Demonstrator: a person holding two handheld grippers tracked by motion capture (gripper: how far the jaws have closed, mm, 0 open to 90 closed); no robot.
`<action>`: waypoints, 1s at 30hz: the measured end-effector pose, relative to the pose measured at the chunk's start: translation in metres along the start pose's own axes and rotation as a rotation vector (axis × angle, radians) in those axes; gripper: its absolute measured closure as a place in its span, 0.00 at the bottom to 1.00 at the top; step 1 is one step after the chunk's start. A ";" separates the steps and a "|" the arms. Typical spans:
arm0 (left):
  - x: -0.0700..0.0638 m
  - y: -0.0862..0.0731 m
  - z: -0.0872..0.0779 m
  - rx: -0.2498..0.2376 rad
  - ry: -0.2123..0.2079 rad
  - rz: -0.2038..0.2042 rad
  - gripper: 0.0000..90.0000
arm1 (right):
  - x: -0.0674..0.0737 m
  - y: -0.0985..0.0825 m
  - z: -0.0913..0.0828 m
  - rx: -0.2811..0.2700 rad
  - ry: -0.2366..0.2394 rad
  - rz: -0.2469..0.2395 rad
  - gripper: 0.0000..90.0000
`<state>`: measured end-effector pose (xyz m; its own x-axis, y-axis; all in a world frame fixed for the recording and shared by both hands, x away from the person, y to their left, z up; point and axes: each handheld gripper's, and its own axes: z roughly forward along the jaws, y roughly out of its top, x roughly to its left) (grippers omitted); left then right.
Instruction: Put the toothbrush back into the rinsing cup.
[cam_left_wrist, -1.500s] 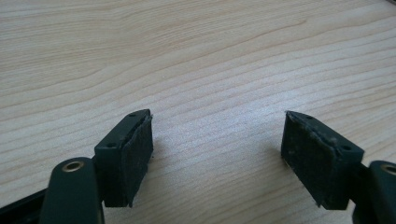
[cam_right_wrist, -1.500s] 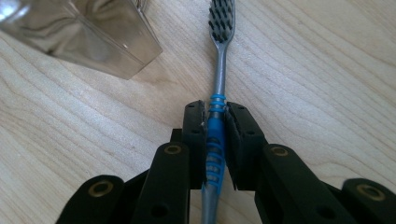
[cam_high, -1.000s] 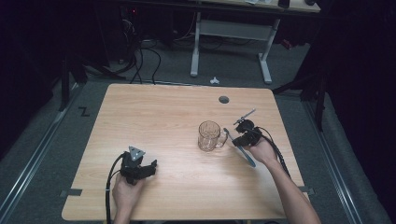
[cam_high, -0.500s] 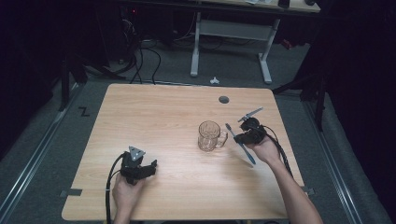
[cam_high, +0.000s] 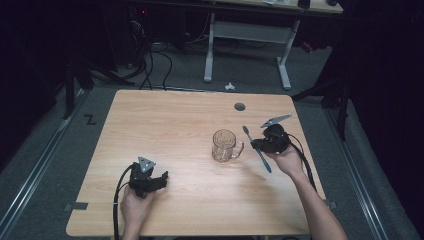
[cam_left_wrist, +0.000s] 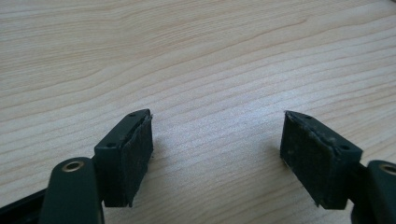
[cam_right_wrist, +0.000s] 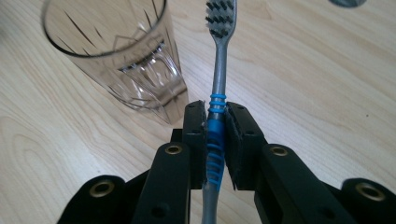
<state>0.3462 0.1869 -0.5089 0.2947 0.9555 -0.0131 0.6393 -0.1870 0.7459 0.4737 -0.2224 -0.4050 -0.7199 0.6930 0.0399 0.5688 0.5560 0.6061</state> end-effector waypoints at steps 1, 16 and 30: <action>0.000 0.000 0.000 0.000 0.000 0.000 0.29 | 0.001 0.000 -0.004 -0.027 0.014 -0.003 0.88; 0.000 0.000 0.000 0.000 0.001 0.000 0.29 | 0.005 -0.001 -0.017 -0.140 0.087 0.021 0.88; 0.000 0.000 0.000 -0.001 0.002 -0.002 0.29 | 0.014 0.000 -0.024 -0.204 0.104 -0.025 0.88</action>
<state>0.3464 0.1866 -0.5090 0.2917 0.9564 -0.0132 0.6394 -0.1848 0.7463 0.4540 -0.2233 -0.3854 -0.7756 0.6236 0.0982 0.4661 0.4608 0.7552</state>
